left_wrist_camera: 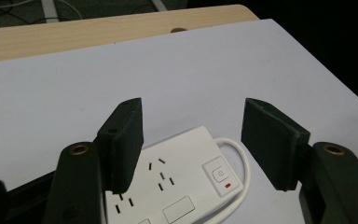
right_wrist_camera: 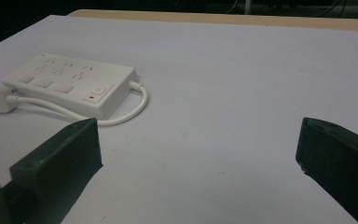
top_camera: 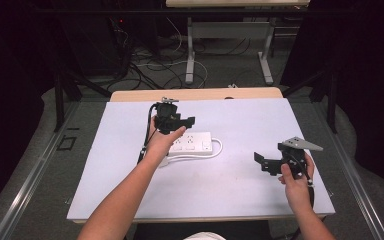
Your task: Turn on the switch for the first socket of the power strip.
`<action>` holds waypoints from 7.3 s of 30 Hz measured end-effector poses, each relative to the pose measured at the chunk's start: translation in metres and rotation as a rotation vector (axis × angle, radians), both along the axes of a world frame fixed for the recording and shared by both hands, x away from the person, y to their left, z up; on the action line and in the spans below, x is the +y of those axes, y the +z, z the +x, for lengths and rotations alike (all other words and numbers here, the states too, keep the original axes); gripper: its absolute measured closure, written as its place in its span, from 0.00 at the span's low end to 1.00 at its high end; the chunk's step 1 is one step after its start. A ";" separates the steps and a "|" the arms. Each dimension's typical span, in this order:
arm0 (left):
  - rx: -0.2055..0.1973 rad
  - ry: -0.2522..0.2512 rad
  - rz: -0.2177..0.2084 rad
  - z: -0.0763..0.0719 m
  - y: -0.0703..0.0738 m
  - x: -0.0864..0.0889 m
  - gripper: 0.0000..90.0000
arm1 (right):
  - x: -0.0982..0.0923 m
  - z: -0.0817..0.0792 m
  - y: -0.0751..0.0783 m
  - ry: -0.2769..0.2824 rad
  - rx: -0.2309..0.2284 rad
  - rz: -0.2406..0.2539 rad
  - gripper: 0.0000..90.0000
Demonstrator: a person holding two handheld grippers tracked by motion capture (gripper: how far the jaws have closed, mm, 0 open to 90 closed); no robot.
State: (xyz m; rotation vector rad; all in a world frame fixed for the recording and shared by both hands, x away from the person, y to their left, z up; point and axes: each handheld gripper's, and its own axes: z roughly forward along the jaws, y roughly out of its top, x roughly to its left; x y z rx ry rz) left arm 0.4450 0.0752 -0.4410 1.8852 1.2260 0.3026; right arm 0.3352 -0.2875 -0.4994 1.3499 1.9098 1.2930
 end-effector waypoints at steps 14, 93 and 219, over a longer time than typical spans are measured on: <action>0.165 0.035 -0.011 0.008 -0.009 -0.005 0.52 | 0.000 0.000 -0.001 -0.004 0.014 0.017 0.00; 0.427 0.011 0.170 0.017 -0.063 -0.037 0.95 | 0.000 0.003 -0.004 0.007 0.025 0.007 0.00; 0.034 -0.103 0.132 0.002 -0.041 -0.027 0.41 | -0.004 0.004 -0.006 -0.001 0.037 0.010 0.01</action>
